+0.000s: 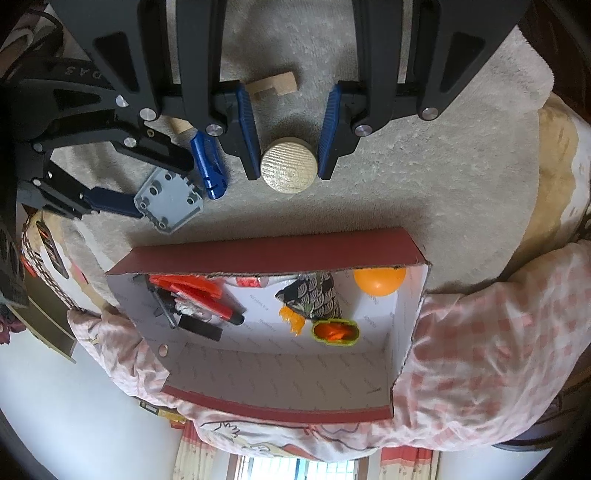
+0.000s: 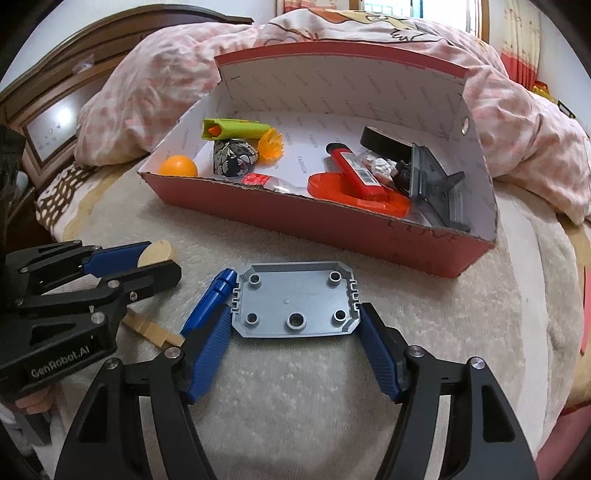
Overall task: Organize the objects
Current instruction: 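Lift the wooden disc and grey plate and carry them over the shoebox, then lower the disc and plate into the shoebox and open both grippers, then withdraw both grippers from the box toward the wooden piece and blue cylinder, then grasp the wooden puzzle piece with the left gripper while the right gripper grasps the blue cylinder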
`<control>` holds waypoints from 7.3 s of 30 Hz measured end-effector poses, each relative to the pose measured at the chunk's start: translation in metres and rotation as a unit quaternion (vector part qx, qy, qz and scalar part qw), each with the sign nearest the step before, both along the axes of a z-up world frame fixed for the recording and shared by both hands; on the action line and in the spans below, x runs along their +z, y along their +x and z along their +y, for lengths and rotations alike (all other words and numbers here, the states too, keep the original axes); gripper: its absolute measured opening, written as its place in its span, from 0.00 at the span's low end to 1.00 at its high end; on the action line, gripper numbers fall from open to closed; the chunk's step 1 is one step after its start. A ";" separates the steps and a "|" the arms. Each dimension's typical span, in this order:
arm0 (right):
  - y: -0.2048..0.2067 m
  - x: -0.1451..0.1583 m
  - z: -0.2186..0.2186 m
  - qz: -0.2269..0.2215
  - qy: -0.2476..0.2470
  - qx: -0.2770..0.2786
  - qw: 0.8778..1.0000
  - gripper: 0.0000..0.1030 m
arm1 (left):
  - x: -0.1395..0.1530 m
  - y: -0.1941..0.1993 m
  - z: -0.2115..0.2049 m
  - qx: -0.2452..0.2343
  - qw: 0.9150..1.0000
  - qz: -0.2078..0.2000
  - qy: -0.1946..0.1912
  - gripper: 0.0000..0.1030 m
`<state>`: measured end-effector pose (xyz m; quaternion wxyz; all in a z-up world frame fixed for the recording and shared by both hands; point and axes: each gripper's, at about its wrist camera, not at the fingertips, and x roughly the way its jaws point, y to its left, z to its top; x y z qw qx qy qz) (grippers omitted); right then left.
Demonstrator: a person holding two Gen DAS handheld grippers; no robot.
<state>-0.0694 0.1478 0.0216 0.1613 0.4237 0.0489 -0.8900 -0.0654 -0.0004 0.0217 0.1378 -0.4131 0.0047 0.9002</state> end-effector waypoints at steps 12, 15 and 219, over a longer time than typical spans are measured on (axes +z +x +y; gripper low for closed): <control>0.017 0.010 0.013 -0.009 -0.044 0.001 0.999 0.68 | 0.023 0.000 0.002 0.000 1.000 0.019 -0.002 0.30; 0.019 0.018 0.014 0.001 -0.042 0.004 0.999 0.68 | 0.032 -0.005 0.002 0.003 1.000 0.029 -0.005 0.30; 0.011 0.003 -0.031 -0.007 -0.036 0.004 0.999 0.50 | 0.001 0.040 -0.042 0.118 0.993 -0.003 -0.001 0.75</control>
